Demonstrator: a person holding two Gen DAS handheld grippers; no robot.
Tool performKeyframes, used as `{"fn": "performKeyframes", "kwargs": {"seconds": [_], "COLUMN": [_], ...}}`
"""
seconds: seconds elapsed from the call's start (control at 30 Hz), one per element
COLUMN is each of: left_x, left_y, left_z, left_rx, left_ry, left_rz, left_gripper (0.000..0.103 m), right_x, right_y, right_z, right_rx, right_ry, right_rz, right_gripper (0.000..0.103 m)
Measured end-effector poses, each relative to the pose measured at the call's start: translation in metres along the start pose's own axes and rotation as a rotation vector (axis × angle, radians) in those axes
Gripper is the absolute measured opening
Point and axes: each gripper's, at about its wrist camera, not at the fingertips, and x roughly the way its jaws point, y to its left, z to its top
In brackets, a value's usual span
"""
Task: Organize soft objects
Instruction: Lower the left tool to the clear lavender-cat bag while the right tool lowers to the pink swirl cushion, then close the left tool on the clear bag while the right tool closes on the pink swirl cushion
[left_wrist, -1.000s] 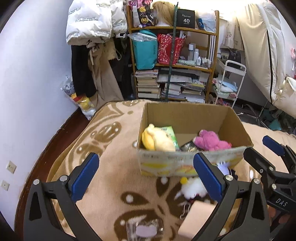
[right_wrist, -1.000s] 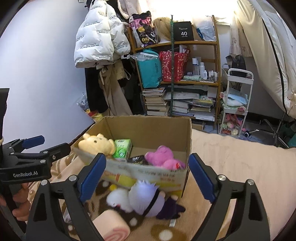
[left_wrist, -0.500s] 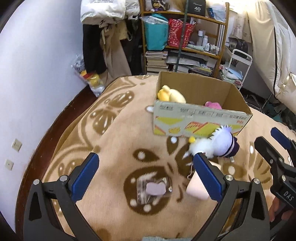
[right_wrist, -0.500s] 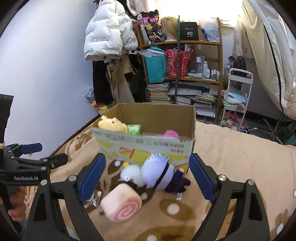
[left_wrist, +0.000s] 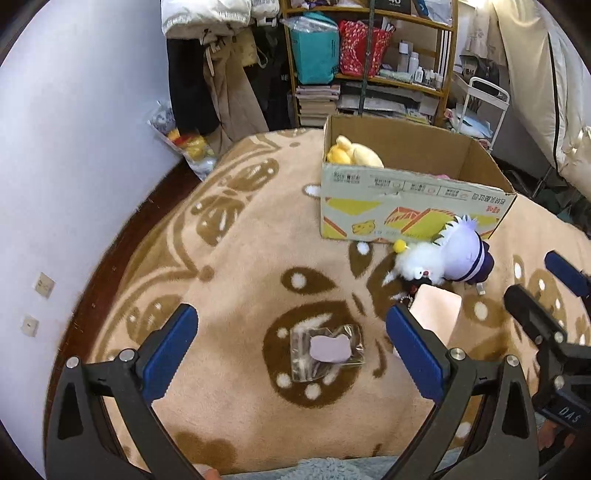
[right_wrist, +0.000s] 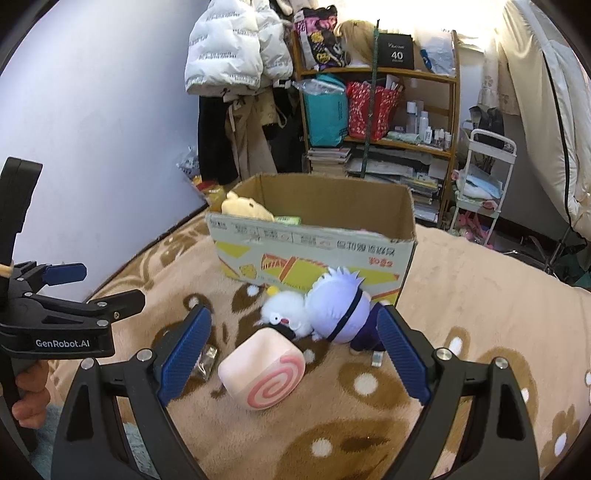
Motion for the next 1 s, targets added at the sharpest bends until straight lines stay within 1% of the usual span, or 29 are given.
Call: {"fn": "performKeyframes", "kwargs": {"seconds": [0.13, 0.27, 0.37, 0.53, 0.63, 0.77, 0.9, 1.0], "left_x": [0.015, 0.029, 0.038, 0.050, 0.062, 0.075, 0.090, 0.098], "left_y": [0.004, 0.007, 0.006, 0.004, 0.004, 0.003, 0.004, 0.003], "left_z": [0.000, 0.000, 0.000, 0.001, 0.001, -0.002, -0.003, -0.006], "left_rx": [-0.015, -0.035, -0.034, -0.026, -0.030, -0.039, -0.065, -0.063], "left_ry": [0.037, 0.080, 0.097, 0.130, 0.170, 0.219, 0.273, 0.305], "left_rz": [0.001, -0.016, -0.009, -0.013, -0.022, -0.032, -0.065, -0.056], "left_gripper": [0.101, 0.101, 0.101, 0.101, 0.101, 0.100, 0.100, 0.100], "right_x": [0.013, 0.024, 0.035, 0.047, 0.053, 0.064, 0.076, 0.084], "right_y": [0.002, 0.003, 0.004, 0.003, 0.004, 0.005, 0.009, 0.011], "right_z": [-0.004, -0.007, -0.010, -0.013, -0.014, -0.017, -0.022, -0.026], "right_rx": [-0.008, -0.010, -0.013, -0.012, -0.017, -0.031, -0.051, -0.063], "right_ry": [0.042, 0.076, 0.114, 0.145, 0.156, 0.196, 0.243, 0.279], "right_rz": [-0.004, -0.005, -0.012, -0.006, -0.012, -0.026, -0.025, -0.020], "right_gripper": [0.096, 0.096, 0.096, 0.096, 0.096, 0.096, 0.096, 0.096]}}
